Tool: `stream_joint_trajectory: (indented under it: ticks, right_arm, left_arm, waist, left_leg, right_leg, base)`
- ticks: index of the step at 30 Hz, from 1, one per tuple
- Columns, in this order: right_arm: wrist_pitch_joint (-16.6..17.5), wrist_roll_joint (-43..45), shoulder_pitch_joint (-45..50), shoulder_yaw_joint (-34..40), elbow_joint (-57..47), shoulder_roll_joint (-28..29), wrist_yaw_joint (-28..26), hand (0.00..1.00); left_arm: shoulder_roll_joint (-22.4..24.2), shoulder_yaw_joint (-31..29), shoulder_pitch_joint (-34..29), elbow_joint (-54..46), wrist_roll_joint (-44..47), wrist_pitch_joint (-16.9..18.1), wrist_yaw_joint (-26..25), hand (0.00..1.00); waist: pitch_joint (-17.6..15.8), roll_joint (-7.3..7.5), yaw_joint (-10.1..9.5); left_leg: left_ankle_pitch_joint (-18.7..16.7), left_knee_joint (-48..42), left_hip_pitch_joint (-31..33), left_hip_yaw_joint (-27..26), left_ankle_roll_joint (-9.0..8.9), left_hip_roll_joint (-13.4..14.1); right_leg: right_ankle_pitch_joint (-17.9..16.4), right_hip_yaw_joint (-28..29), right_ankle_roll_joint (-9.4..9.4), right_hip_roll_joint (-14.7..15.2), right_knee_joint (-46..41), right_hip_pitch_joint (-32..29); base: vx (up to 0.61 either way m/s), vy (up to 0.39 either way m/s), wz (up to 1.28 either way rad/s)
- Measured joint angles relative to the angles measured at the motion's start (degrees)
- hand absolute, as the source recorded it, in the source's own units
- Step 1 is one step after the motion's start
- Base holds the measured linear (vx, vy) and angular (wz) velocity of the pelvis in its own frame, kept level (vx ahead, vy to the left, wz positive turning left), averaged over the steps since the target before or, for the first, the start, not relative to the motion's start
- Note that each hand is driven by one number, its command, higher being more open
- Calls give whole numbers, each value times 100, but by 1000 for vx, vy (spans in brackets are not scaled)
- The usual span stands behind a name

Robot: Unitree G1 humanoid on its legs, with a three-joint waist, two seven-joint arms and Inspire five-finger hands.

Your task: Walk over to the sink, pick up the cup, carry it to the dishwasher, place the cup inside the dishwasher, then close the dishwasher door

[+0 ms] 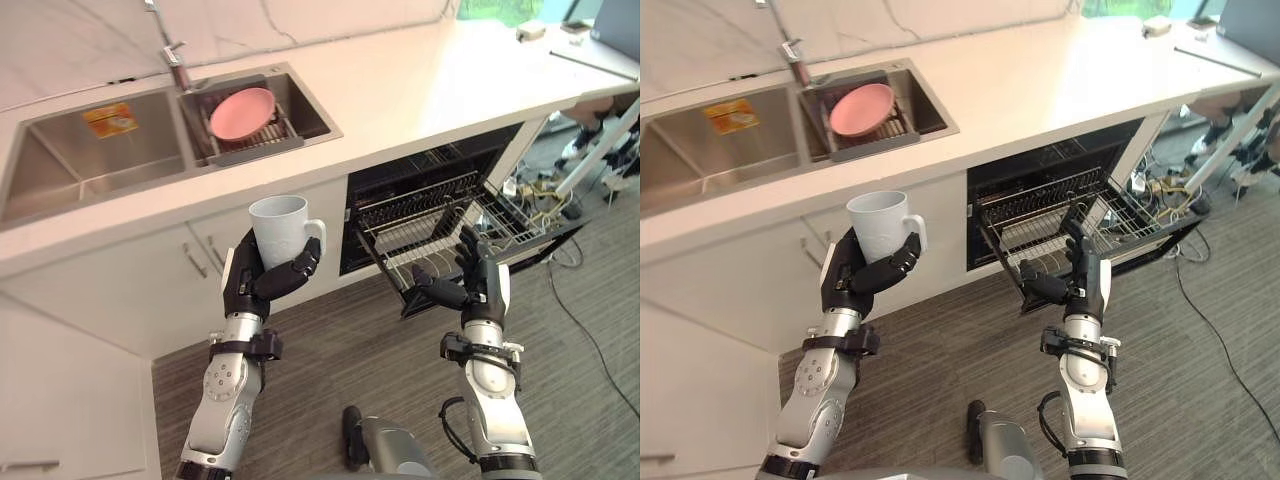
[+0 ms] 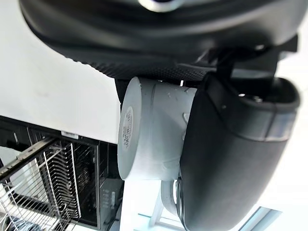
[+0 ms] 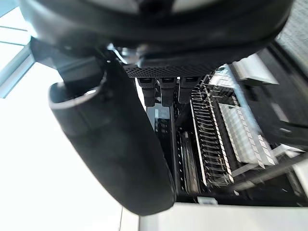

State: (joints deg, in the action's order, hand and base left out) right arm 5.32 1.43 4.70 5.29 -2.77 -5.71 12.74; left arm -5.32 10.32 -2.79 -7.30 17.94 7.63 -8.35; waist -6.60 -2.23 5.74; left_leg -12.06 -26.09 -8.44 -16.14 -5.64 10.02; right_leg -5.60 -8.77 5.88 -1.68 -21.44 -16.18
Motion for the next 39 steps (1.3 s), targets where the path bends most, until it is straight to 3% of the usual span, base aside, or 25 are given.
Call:
stream_joint_trajectory:
  ticks: [2,3,5,7,10,11,12,14,16,19,28,39]
  right_arm:
    - [18,134,217,-94,-357,-2,-43,90]
    - [114,186,372,-190,-633,10,-41,90]
    - [274,191,431,-396,-908,18,-79,90]
    - [406,191,414,-608,-1043,-24,-195,90]
    - [403,220,345,-706,-921,-106,-307,90]
    - [399,318,340,-724,-864,-152,-344,90]
    - [398,402,342,-728,-819,-220,-361,90]
    - [383,431,350,-731,-749,-299,-394,90]
    - [380,642,415,-727,-759,-277,-521,90]
    - [378,774,415,-786,-762,-263,-710,90]
    - [382,1618,412,-1267,-1233,-148,-1142,90]
    - [385,2155,393,-1712,-1248,-181,-1301,90]
  left_arm:
    - [84,28,-35,40,0,3,21,30]
    - [191,34,-123,12,1,47,92,30]
    - [199,51,-254,-88,0,83,140,30]
    - [179,28,-297,-146,0,99,158,30]
    - [176,-36,-308,-145,0,98,107,30]
    - [176,-55,-308,-146,-6,98,93,30]
    - [178,-61,-307,-148,-10,99,77,30]
    - [146,-73,-300,-119,-98,99,70,30]
    - [4,-95,-251,-125,-125,97,68,30]
    - [-43,-100,-210,-125,-158,98,68,30]
    - [-97,28,169,24,-222,105,19,30]
    - [-117,319,403,591,-264,102,-14,30]
  waist:
    - [-45,-76,-25]
    - [-42,-135,-79]
    - [-39,-145,-179]
    - [-45,-137,-328]
    - [-57,-134,-390]
    - [-59,-140,-374]
    - [-57,-191,-330]
    - [-63,-272,-318]
    - [-42,-94,-220]
    - [-33,-80,-189]
    - [47,-29,-169]
    - [262,65,-145]
  left_leg:
    - [450,-1331,310,148,-33,255]
    - [278,-2298,650,188,-9,427]
    - [-72,-2894,1175,207,94,500]
    - [-457,-2313,1801,327,312,371]
    - [-469,-846,2065,1039,218,-130]
    - [-337,-163,2073,1445,151,-336]
    - [104,469,2007,1689,139,-440]
    - [939,842,1820,1693,203,-441]
    - [1084,1350,1524,1557,369,-727]
    - [1341,1980,1211,1398,519,-978]
    - [1714,2978,677,941,597,-1048]
    - [1803,3114,654,765,651,-1073]
  right_leg:
    - [-4,89,-1,-115,518,700]
    - [-5,203,1,-208,805,1135]
    - [-16,454,19,-244,1105,1551]
    - [-23,802,24,-221,1270,1780]
    - [-67,1097,-49,-114,1287,1906]
    - [-120,1198,-138,-57,1282,1977]
    - [-205,1252,-277,-46,1268,2062]
    - [-351,1438,-438,-52,1234,2199]
    - [-437,1461,-598,265,1236,2207]
    - [-468,1530,-719,522,1273,2195]
    - [-352,2003,-911,593,1462,2135]
    - [-274,2182,-1006,610,1490,2005]
  base:
    - [324,-63,-14]
    - [345,-18,-45]
    - [296,16,-60]
    - [273,89,-74]
    - [217,131,-67]
    - [222,186,-53]
    - [260,235,-50]
    - [217,264,-46]
    - [158,206,-20]
    - [85,116,-10]
    - [8,21,-26]
    - [-33,-13,-10]
